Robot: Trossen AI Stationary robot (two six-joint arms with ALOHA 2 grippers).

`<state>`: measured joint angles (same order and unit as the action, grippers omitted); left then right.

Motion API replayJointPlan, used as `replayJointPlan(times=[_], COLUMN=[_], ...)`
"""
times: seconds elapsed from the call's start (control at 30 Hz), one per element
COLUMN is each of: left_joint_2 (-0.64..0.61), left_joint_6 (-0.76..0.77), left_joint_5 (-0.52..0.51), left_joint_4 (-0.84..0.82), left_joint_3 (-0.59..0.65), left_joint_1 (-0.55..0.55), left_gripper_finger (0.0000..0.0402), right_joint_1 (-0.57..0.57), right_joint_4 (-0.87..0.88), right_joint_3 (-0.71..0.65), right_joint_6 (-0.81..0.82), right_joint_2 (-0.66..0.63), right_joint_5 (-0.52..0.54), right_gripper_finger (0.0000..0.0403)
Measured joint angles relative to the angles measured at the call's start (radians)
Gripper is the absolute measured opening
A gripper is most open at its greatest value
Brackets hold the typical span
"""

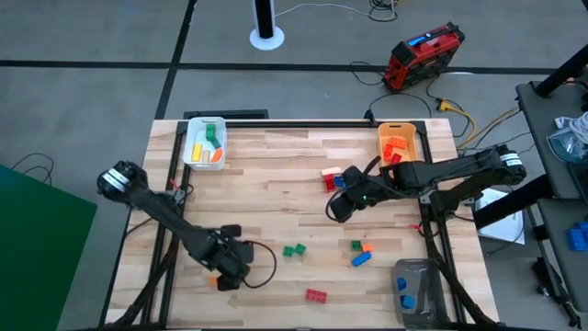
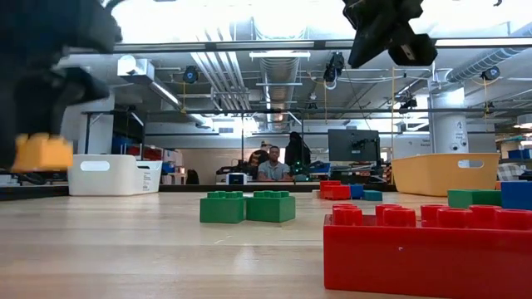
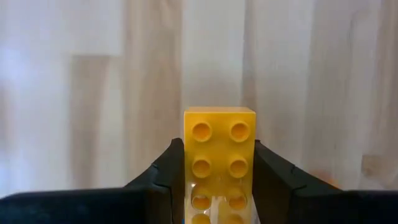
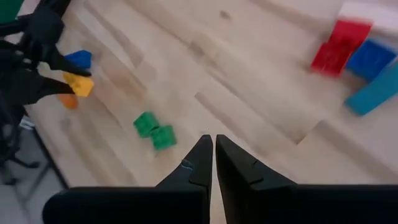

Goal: Sort blocks by size
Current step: Put the big yellow game piece into the yellow bin

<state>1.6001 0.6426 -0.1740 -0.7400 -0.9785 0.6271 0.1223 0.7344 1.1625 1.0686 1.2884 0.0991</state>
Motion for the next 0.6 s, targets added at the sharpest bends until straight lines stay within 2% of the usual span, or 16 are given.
replayJointPlan(times=[0.13,0.3,0.47,0.6], left_joint_2=[-0.081,-0.189,-0.249,-0.252], left_joint_6=[-0.027,-0.038,-0.09,-0.167], left_joint_5=[-0.057,-0.135,-0.204,-0.21], left_joint_4=[-0.056,-0.059,-0.005,0.073], left_joint_3=[-0.021,-0.021,-0.022,-0.032], left_joint_1=[-0.031,-0.095,-0.168,-0.223], left_gripper_finger=[0.0111,0.0111,0.0111,0.0111], right_joint_1=[0.0,0.003,0.02,0.024], right_joint_4=[-0.017,-0.021,-0.1,-0.211], right_joint_3=[0.0,0.0,0.0,0.006], right_joint_6=[0.117,0.19,0.225,0.224], right_joint_2=[0.0,0.001,0.037,0.089], right_joint_5=[-0.002,-0.002,-0.004,-0.014], right_gripper_finger=[0.0013,0.0013,0.0013,0.0013])
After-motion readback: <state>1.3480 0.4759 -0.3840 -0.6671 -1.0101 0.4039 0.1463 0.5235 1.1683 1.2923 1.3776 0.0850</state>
